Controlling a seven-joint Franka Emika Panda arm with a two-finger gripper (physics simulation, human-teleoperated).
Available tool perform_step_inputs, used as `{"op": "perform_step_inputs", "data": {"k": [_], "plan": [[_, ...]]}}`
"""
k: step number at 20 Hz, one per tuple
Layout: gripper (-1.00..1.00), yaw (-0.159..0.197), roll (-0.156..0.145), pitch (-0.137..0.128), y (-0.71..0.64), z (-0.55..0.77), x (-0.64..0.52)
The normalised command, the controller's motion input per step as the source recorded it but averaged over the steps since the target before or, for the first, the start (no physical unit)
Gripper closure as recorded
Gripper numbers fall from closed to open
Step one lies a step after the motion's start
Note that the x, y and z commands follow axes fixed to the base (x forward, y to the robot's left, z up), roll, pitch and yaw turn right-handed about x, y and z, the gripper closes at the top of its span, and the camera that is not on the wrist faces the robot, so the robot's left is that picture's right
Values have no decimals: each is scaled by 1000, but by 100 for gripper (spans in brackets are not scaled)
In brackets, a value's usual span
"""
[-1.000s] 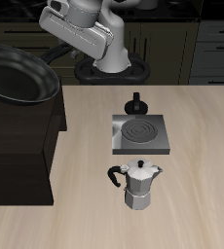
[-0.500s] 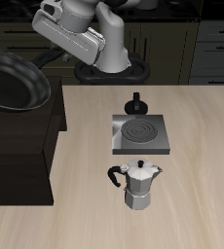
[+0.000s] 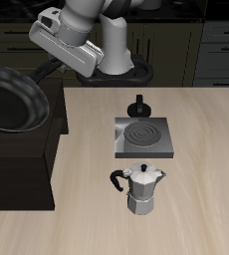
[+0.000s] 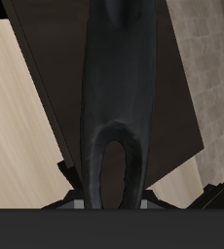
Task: Place the frypan on top of the shelf
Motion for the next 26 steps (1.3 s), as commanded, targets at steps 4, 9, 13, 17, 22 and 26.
{"op": "perform_step_inputs", "data": {"k": [4, 9, 13, 17, 22, 26], "plan": [[100, -3, -17, 36, -80, -184, 32], [100, 17, -30, 27, -138, -194, 61], [100, 12, 6, 42, -2, -223, 44], [100, 35, -10, 13, -27, -173, 48], [100, 35, 3, 5, 110, -107, 8], [-100, 6, -11, 58, 158, -52, -95]]}}
